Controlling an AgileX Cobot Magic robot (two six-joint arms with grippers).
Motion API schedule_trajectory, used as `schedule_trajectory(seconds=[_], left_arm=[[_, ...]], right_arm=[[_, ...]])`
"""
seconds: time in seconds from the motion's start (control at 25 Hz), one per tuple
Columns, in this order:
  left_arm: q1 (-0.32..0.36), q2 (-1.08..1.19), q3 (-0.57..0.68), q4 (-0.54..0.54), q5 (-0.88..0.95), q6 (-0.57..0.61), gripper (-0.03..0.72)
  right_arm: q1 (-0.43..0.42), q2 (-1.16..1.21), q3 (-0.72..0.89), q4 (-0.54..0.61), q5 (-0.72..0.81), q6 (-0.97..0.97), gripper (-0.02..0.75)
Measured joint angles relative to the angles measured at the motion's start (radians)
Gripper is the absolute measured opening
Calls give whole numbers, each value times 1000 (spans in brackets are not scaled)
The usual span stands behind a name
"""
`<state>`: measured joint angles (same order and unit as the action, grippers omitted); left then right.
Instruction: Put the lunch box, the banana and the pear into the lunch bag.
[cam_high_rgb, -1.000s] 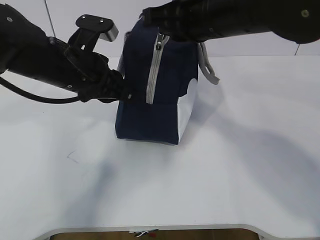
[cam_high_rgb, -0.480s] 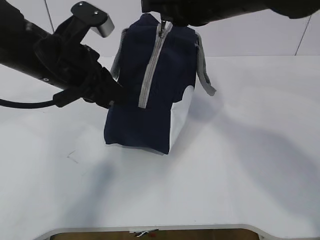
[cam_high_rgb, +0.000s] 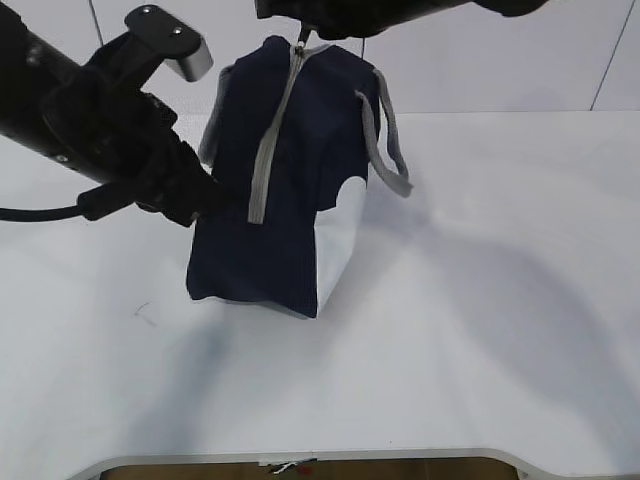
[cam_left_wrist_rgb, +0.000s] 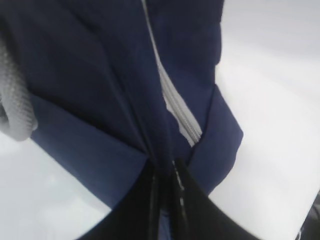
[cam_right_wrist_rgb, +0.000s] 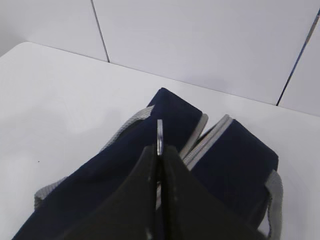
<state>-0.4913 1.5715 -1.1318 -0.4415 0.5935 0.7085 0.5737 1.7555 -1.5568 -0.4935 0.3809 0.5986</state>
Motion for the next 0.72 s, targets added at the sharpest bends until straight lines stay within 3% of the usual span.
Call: schedule_trajectory(seconds=[0.36, 0.72], left_arm=[[48, -4, 0, 36, 14, -51, 0], [48, -50, 2, 36, 65, -52, 0]], right_arm=[[0, -28, -36, 131, 138, -45, 12], [-11, 26, -79, 82, 135, -51, 12]])
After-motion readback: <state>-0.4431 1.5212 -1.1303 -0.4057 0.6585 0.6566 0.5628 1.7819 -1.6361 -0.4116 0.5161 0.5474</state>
